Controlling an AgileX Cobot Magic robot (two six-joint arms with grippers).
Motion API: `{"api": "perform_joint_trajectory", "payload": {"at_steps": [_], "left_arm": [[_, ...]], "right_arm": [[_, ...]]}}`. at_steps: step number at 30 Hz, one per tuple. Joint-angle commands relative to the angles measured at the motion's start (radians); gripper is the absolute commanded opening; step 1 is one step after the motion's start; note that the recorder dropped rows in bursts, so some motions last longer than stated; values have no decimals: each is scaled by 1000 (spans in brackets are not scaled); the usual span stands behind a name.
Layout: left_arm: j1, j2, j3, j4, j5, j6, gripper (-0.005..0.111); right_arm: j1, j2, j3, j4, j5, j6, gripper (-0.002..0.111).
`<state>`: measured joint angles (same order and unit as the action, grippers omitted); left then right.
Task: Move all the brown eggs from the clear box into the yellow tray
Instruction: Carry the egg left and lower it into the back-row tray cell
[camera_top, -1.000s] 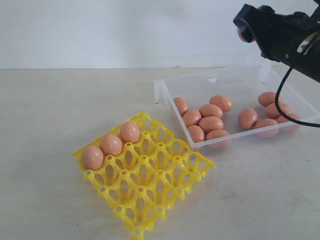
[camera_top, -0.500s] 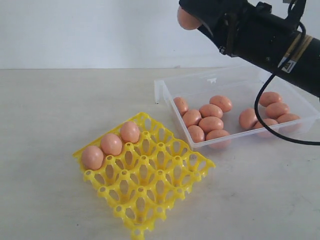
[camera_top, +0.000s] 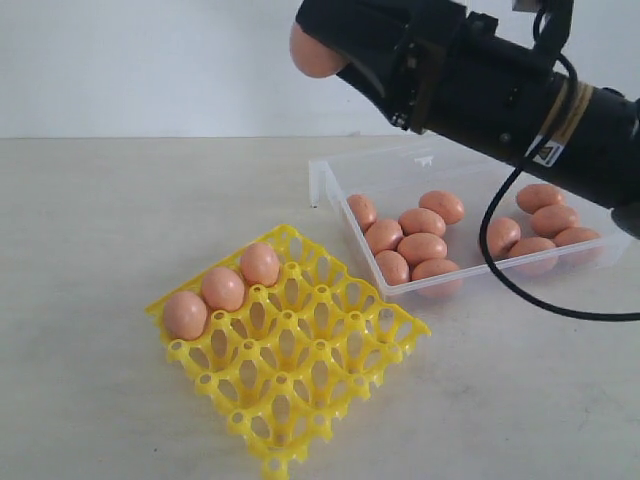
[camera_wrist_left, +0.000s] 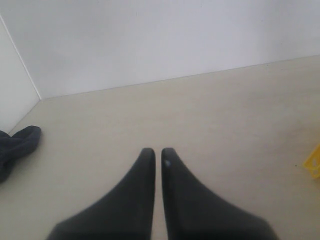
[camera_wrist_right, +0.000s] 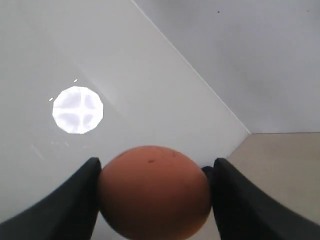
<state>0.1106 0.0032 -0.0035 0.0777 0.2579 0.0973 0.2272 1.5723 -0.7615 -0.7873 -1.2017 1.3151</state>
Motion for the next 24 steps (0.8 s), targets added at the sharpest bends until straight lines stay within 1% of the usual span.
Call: {"api": "perform_joint_trajectory", "payload": {"at_steps": [1, 3, 4, 7, 10, 12, 13, 14, 15, 17, 21, 24], "left_arm": [[-5, -3, 3, -2, -8, -3, 4], [-5, -3, 3, -2, -8, -3, 4], [-5, -3, 3, -2, -8, -3, 4], [-5, -3, 3, -2, -8, -3, 4], [-5, -3, 3, -2, -8, -3, 4], [-5, -3, 3, -2, -8, -3, 4], [-5, -3, 3, -2, -8, -3, 4], [-5, -3, 3, -2, -8, -3, 4], [-5, -3, 3, -2, -8, -3, 4], [-5, -3, 3, -2, -8, -3, 4], [-5, -3, 3, -2, -8, -3, 4], [-5, -3, 3, -2, -8, -3, 4]], "right_arm": [[61, -7, -6, -25, -19, -100, 0], [92, -7, -36, -92, -19, -130, 0], [105, -7, -54, -128, 25, -134, 0], [164, -7, -145, -284, 285, -142, 0], [231, 9, -236, -439, 636, -140, 0], [259, 43, -287, -454, 822, -140, 0], [258, 70, -308, -443, 860, -140, 0], [253, 102, -322, -435, 865, -140, 0], [240, 136, -340, -435, 828, -134, 0], [209, 207, -369, -432, 697, -98, 0], [137, 359, -419, -433, 361, 87, 0], [96, 445, -431, -423, 166, 146, 0]]}}
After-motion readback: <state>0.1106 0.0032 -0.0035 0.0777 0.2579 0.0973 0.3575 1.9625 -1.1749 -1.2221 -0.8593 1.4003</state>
